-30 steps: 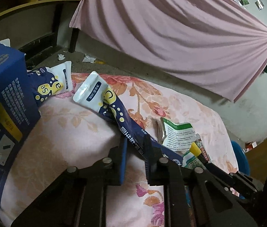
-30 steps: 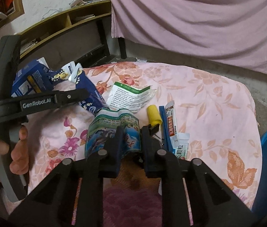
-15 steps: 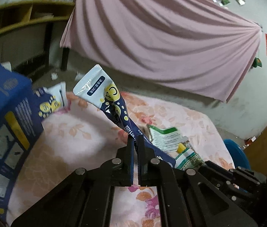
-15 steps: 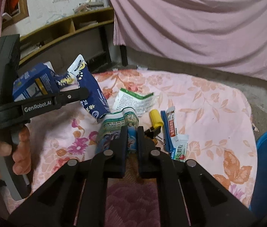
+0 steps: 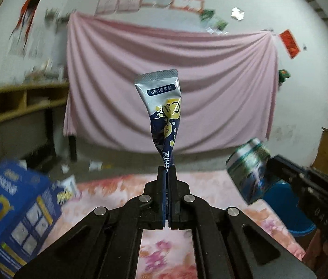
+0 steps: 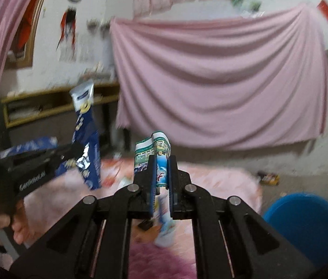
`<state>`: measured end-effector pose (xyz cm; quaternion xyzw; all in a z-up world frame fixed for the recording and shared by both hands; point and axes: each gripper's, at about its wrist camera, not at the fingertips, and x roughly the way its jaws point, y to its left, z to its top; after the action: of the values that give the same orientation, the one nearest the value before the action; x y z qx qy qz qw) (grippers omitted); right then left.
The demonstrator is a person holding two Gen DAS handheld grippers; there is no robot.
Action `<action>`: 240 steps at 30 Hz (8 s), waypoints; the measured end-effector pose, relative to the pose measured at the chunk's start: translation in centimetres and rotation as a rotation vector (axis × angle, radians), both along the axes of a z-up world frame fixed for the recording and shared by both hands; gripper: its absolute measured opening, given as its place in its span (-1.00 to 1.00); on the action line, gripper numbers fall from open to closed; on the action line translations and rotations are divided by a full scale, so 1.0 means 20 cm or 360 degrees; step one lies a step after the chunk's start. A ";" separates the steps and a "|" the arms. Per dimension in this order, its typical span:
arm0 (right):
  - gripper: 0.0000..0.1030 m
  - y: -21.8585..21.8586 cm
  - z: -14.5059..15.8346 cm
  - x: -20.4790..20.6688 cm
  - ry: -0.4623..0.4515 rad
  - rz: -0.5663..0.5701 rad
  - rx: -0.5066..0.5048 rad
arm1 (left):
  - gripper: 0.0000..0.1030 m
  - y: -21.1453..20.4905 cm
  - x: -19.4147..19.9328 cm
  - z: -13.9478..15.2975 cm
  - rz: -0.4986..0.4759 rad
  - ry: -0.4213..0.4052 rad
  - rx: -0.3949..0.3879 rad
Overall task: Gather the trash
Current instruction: 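Carry both wrappers over the blue basin and open both tools, then move both tools back over the bed toward the remaining trash, then grasp the white-green medicine box with the left tool while the right tool grasps a white sachet, then carry box and sachet over the blue basin and open both tools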
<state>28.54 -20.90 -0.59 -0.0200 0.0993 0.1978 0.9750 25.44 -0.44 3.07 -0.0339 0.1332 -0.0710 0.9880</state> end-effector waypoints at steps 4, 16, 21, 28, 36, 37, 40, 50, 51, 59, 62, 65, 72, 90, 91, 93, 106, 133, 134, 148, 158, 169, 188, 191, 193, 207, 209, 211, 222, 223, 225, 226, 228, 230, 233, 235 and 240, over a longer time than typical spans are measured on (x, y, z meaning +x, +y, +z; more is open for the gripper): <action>-0.29 -0.14 0.07 -0.09 -0.0204 -0.0206 0.0057 | -1.00 -0.12 -0.06 0.13 -0.0067 -0.0147 0.0043; -0.27 -0.61 0.15 -0.26 -0.0317 -0.0731 0.0159 | -1.00 -0.74 -0.07 0.28 -0.0463 -0.0282 0.0275; -0.27 -0.80 0.12 -0.30 -0.0227 -0.0888 0.0211 | -1.00 -0.99 -0.04 0.26 -0.0598 -0.0239 0.0315; -0.26 -1.00 0.02 -0.20 0.0131 -0.1035 0.0201 | -1.00 -1.23 0.10 0.15 -0.0720 0.0029 0.0307; -0.25 -1.12 -0.11 -0.11 0.0408 -0.1064 0.0300 | -1.00 -1.44 0.30 0.05 -0.0784 0.0370 0.0296; -0.23 -1.14 -0.13 -0.10 0.0428 -0.1060 0.0307 | -1.00 -1.47 0.32 0.04 -0.0788 0.0413 0.0294; -0.17 -1.15 -0.18 -0.06 0.0511 -0.1052 0.0333 | -0.99 -1.50 0.36 0.02 -0.0806 0.0495 0.0273; 0.06 -1.18 -0.21 -0.02 0.0597 -0.1046 0.0387 | -0.72 -1.51 0.48 -0.03 -0.0767 0.0697 0.0246; 0.07 -1.17 -0.21 -0.02 0.0596 -0.1046 0.0387 | -0.58 -1.50 0.47 -0.03 -0.0762 0.0693 0.0239; 0.34 -1.13 -0.18 -0.03 0.0522 -0.1018 0.0379 | -0.40 -1.36 0.46 0.02 -0.0658 0.0601 0.0150; 0.55 -1.09 -0.14 -0.05 0.0444 -0.0998 0.0370 | -0.18 -1.25 0.43 0.07 -0.0605 0.0536 0.0093; 0.74 -1.05 -0.10 -0.08 0.0343 -0.0977 0.0376 | -0.02 -1.14 0.41 0.13 -0.0543 0.0454 0.0017; 1.00 -0.94 0.00 -0.15 0.0098 -0.0901 0.0386 | 0.86 -0.88 0.31 0.25 -0.0346 0.0202 -0.0074; 1.00 -0.50 0.11 -0.22 -0.0302 -0.0612 0.0328 | 0.95 -0.29 0.04 0.26 0.0107 -0.0195 -0.0043; 1.00 -0.47 0.11 -0.23 -0.0315 -0.0591 0.0308 | 0.95 -0.27 0.04 0.25 0.0125 -0.0200 -0.0045; 1.00 -0.41 0.11 -0.23 -0.0342 -0.0567 0.0270 | 0.95 -0.21 0.03 0.23 0.0171 -0.0210 -0.0053; 1.00 -0.14 0.07 -0.21 -0.0385 -0.0430 0.0159 | 0.95 0.05 -0.08 0.13 0.0339 -0.0270 -0.0055; 1.00 0.05 -0.09 0.08 0.0105 -0.0336 -0.0116 | 0.95 0.17 0.15 -0.04 0.0273 0.0156 -0.0079; 1.00 0.05 -0.10 0.10 0.0173 -0.0324 -0.0125 | 0.95 0.17 0.19 -0.06 0.0252 0.0231 -0.0067; 0.61 0.15 -0.30 0.24 0.0740 -0.0091 -0.0323 | 0.46 0.14 0.44 -0.24 0.0045 0.0675 -0.0132; 0.32 0.28 -0.40 0.25 0.0913 0.0062 -0.0519 | -0.12 0.14 0.61 -0.35 -0.0119 0.0968 -0.0224; -0.03 0.24 -0.47 0.36 0.1065 0.0017 -0.0491 | -0.29 0.11 0.71 -0.38 -0.0154 0.1023 -0.0248; -0.08 0.18 -0.45 0.42 0.1055 -0.0053 -0.0378 | -0.96 0.06 0.69 -0.36 -0.0284 0.0964 -0.0219; -0.08 0.16 -0.43 0.39 0.1014 -0.0060 -0.0367 | -0.98 0.04 0.67 -0.35 -0.0300 0.0914 -0.0192; -0.08 0.15 -0.41 0.38 0.0987 -0.0065 -0.0351 | -0.99 0.02 0.65 -0.34 -0.0306 0.0885 -0.0163; -0.08 0.08 -0.26 0.23 0.0646 -0.0099 -0.0194 | -1.00 -0.05 0.40 -0.20 -0.0251 0.0398 0.0005; -0.08 0.07 -0.23 0.19 0.0550 -0.0109 -0.0175 | -1.00 -0.06 0.32 -0.17 -0.0247 0.0257 0.0024; -0.08 0.07 -0.20 0.15 0.0464 -0.0121 -0.0155 | -1.00 -0.07 0.27 -0.15 -0.0241 0.0163 0.0049; -0.08 0.00 -0.04 -0.07 -0.0045 -0.0224 -0.0031 | -1.00 -0.13 0.00 -0.06 -0.0214 -0.0252 0.0185; -0.08 -0.01 -0.03 -0.09 -0.0080 -0.0242 -0.0018 | -1.00 -0.13 -0.01 -0.05 -0.0219 -0.0269 0.0186; -0.07 -0.06 0.00 -0.12 -0.0154 -0.0290 0.0023 | -1.00 -0.17 -0.04 -0.03 -0.0235 -0.0300 0.0174; -0.07 -0.08 0.01 -0.13 -0.0176 -0.0308 0.0034 | -1.00 -0.19 -0.05 -0.02 -0.0241 -0.0313 0.0170; -0.07 -0.14 0.04 -0.17 -0.0232 -0.0365 0.0070 | -1.00 -0.24 -0.07 0.01 -0.0263 -0.0337 0.0166; -0.07 -0.20 0.05 -0.19 -0.0260 -0.0405 0.0092 | -1.00 -0.32 -0.09 0.05 -0.0288 -0.0367 0.0167; -0.07 -0.30 0.07 -0.22 -0.0299 -0.0500 0.0110 | -1.00 -0.43 -0.10 0.09 -0.0336 -0.0381 0.0131; -0.07 -0.37 0.08 -0.23 -0.0309 -0.0558 0.0129 | -1.00 -0.50 -0.09 0.12 -0.0368 -0.0376 0.0143; -0.07 -0.58 0.09 -0.25 -0.0270 -0.0710 0.0182 | -1.00 -0.72 -0.07 0.15 -0.0479 -0.0381 0.0174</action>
<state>23.55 -32.54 1.20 0.0411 0.0077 -0.0195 0.9989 24.12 -14.92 6.16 0.0490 0.0220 -0.2142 0.9753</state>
